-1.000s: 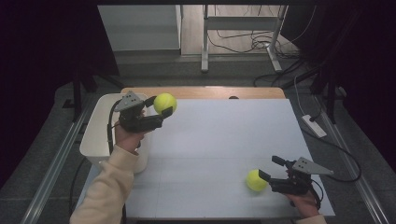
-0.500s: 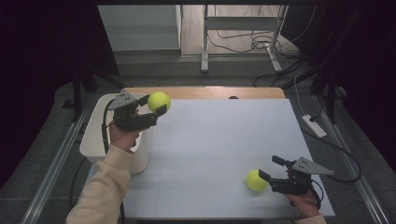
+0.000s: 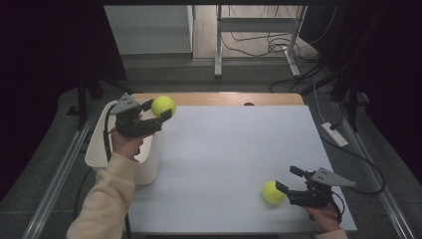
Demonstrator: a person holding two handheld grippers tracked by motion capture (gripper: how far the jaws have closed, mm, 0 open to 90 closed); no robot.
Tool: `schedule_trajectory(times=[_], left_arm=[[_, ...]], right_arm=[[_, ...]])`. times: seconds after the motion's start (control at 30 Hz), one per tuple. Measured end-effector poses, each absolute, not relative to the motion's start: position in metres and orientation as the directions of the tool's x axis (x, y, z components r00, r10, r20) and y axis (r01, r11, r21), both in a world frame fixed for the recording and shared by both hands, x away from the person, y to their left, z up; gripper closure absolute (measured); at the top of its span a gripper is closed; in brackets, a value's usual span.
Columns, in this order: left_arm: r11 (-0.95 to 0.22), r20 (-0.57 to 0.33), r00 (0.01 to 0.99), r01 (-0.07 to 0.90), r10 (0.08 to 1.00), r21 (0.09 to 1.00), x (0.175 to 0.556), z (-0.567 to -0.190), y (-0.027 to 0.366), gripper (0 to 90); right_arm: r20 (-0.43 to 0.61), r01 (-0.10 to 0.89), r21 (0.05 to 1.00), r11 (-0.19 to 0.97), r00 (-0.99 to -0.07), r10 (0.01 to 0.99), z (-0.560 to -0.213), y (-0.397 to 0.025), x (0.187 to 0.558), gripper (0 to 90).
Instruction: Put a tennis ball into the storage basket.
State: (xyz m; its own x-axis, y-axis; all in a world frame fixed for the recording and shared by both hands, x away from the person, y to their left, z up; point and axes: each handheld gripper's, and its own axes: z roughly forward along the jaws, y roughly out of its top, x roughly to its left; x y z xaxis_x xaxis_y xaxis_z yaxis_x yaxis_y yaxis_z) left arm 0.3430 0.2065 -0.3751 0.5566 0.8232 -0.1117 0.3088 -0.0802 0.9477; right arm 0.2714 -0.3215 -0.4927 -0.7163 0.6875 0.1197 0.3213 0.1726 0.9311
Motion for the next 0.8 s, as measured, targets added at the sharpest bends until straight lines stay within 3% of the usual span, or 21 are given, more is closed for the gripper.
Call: schedule_trajectory(times=[0.8], left_arm=[[-0.050, -0.125, 0.478, 0.338, 0.870, 0.940, 0.353, -0.380, 0.230, 27.3]], right_arm=[[0.119, 0.319, 0.932, 0.172, -0.717, 0.687, -0.493, -0.322, 0.271, 15.9]])
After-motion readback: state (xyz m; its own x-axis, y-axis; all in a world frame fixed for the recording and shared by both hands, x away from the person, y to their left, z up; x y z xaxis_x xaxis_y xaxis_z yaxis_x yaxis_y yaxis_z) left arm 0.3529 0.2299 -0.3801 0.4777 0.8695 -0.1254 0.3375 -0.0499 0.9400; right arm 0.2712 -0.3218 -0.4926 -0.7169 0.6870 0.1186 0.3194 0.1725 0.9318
